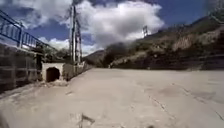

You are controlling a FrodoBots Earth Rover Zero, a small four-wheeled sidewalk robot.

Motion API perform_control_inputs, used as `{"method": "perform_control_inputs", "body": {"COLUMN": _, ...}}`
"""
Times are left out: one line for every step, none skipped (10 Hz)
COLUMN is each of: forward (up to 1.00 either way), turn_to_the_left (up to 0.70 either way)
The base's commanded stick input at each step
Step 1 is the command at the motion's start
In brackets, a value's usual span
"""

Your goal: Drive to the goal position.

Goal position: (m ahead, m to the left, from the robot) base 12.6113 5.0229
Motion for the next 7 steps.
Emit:
{"method": "perform_control_inputs", "body": {"forward": 0.70, "turn_to_the_left": 0.00}}
{"method": "perform_control_inputs", "body": {"forward": 0.70, "turn_to_the_left": 0.00}}
{"method": "perform_control_inputs", "body": {"forward": 0.70, "turn_to_the_left": 0.00}}
{"method": "perform_control_inputs", "body": {"forward": 0.70, "turn_to_the_left": 0.00}}
{"method": "perform_control_inputs", "body": {"forward": 0.70, "turn_to_the_left": 0.00}}
{"method": "perform_control_inputs", "body": {"forward": 0.70, "turn_to_the_left": 0.00}}
{"method": "perform_control_inputs", "body": {"forward": 0.70, "turn_to_the_left": 0.00}}
